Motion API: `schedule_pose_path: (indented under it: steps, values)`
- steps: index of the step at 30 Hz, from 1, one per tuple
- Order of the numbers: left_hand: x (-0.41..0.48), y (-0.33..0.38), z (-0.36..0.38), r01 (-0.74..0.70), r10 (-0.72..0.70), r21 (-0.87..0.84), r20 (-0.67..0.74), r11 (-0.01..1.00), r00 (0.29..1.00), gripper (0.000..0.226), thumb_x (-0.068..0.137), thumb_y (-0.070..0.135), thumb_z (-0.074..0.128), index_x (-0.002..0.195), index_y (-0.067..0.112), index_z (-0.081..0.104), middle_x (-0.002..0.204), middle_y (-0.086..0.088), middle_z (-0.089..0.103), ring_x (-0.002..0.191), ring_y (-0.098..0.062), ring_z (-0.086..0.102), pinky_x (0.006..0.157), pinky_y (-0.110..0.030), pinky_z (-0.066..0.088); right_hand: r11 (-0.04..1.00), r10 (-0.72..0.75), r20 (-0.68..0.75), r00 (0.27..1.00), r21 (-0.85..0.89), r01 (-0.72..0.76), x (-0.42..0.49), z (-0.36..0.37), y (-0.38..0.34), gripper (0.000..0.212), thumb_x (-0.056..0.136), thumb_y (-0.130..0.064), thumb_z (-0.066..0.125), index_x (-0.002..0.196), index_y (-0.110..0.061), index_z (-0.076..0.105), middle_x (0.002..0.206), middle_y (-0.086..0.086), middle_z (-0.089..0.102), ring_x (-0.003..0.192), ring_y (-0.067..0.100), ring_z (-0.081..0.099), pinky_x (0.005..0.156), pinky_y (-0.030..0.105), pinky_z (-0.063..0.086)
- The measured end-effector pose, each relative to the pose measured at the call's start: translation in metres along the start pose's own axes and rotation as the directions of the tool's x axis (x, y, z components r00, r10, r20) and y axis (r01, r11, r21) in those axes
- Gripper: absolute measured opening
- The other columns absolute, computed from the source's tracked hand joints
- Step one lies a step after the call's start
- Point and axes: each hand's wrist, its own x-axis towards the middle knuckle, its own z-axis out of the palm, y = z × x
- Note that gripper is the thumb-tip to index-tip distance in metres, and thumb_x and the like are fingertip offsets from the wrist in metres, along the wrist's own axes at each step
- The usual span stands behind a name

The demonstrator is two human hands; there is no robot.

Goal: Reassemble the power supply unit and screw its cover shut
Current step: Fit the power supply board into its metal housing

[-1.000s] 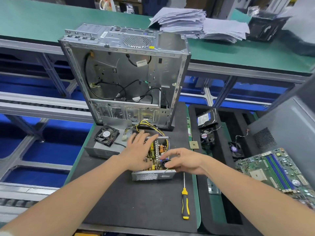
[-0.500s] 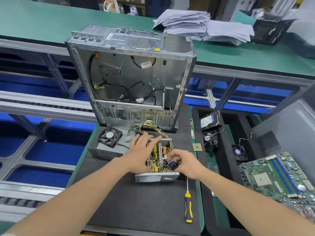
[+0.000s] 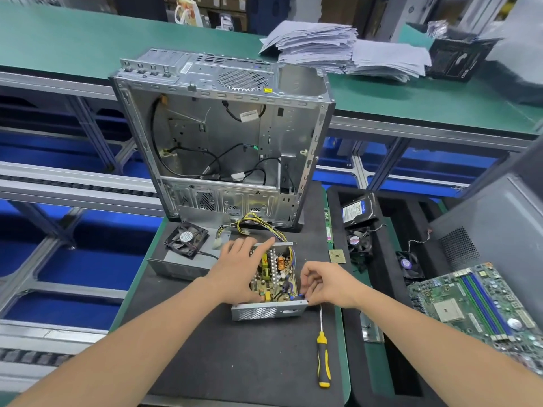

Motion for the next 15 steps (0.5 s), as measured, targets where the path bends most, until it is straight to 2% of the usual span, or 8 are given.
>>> schedule_pose_path:
  steps: [3, 6, 8, 10, 12, 15]
  values:
    - [-0.001, 0.002, 0.0, 0.029, -0.029, 0.026, 0.018, 0.999, 0.999, 0.14, 0.065, 0.073, 0.079, 0.162, 0.031, -0.013, 0.143, -0.002, 0.031, 0.136, -0.026, 0.03, 0.117, -0.045, 0.02, 0.997, 0.036, -0.166, 0.986, 0.075, -0.024, -0.005, -0.012, 0.01, 0.022, 0.078, -0.001, 0.086, 0.092, -0.008, 0.071, 0.086, 0.013, 0.077, 0.071, 0.018, 0.071, 0.075, 0.03, 0.061]
    - [0.001, 0.005, -0.009, 0.049, -0.049, -0.008, 0.068, 0.999, 0.997, 0.13, 0.067, 0.072, 0.074, 0.162, 0.031, -0.004, 0.143, -0.002, 0.032, 0.137, -0.026, 0.031, 0.118, -0.047, 0.02, 0.983, 0.106, -0.371, 0.923, 0.176, -0.042, -0.012, -0.029, 0.02, 0.004, 0.089, -0.006, 0.078, 0.09, -0.006, 0.074, 0.078, 0.019, 0.074, 0.07, 0.023, 0.07, 0.069, 0.035, 0.062]
    - [0.004, 0.012, -0.022, 0.067, -0.065, -0.102, 0.031, 0.992, 0.997, 0.105, 0.071, 0.067, 0.063, 0.159, 0.032, 0.018, 0.145, 0.0, 0.034, 0.141, -0.025, 0.029, 0.119, -0.047, 0.016, 0.97, 0.182, -0.454, 0.872, 0.229, -0.082, -0.019, -0.043, 0.028, 0.002, 0.093, -0.005, 0.074, 0.091, -0.004, 0.074, 0.076, 0.016, 0.076, 0.07, 0.024, 0.069, 0.065, 0.036, 0.061]
    - [0.01, 0.026, -0.033, 0.048, -0.072, -0.2, -0.115, 0.979, 0.991, 0.08, 0.077, 0.057, 0.059, 0.15, 0.03, 0.038, 0.142, 0.003, 0.038, 0.139, -0.022, 0.029, 0.118, -0.043, 0.014, 0.958, 0.254, -0.506, 0.824, 0.252, -0.14, -0.028, -0.056, 0.037, 0.003, 0.093, -0.006, 0.073, 0.091, -0.004, 0.074, 0.076, 0.013, 0.077, 0.068, 0.022, 0.069, 0.064, 0.034, 0.061]
    - [0.019, 0.048, -0.041, -0.034, -0.036, -0.293, -0.23, 0.956, 0.973, 0.062, 0.087, 0.043, 0.06, 0.146, 0.029, 0.046, 0.136, 0.005, 0.045, 0.133, -0.02, 0.036, 0.116, -0.041, 0.021, 0.952, 0.293, -0.523, 0.8, 0.232, -0.197, -0.039, -0.065, 0.048, 0.004, 0.092, -0.006, 0.072, 0.089, -0.006, 0.075, 0.075, 0.011, 0.077, 0.068, 0.021, 0.071, 0.063, 0.031, 0.06]
    - [0.031, 0.083, -0.046, -0.194, 0.112, -0.331, -0.252, 0.924, 0.961, 0.037, 0.095, 0.029, 0.059, 0.132, 0.026, 0.061, 0.123, 0.006, 0.058, 0.118, -0.018, 0.053, 0.109, -0.038, 0.037, 0.95, 0.313, -0.51, 0.802, 0.153, -0.273, -0.054, -0.069, 0.061, 0.006, 0.091, -0.005, 0.071, 0.087, -0.009, 0.075, 0.074, 0.01, 0.077, 0.068, 0.023, 0.072, 0.067, 0.035, 0.062]
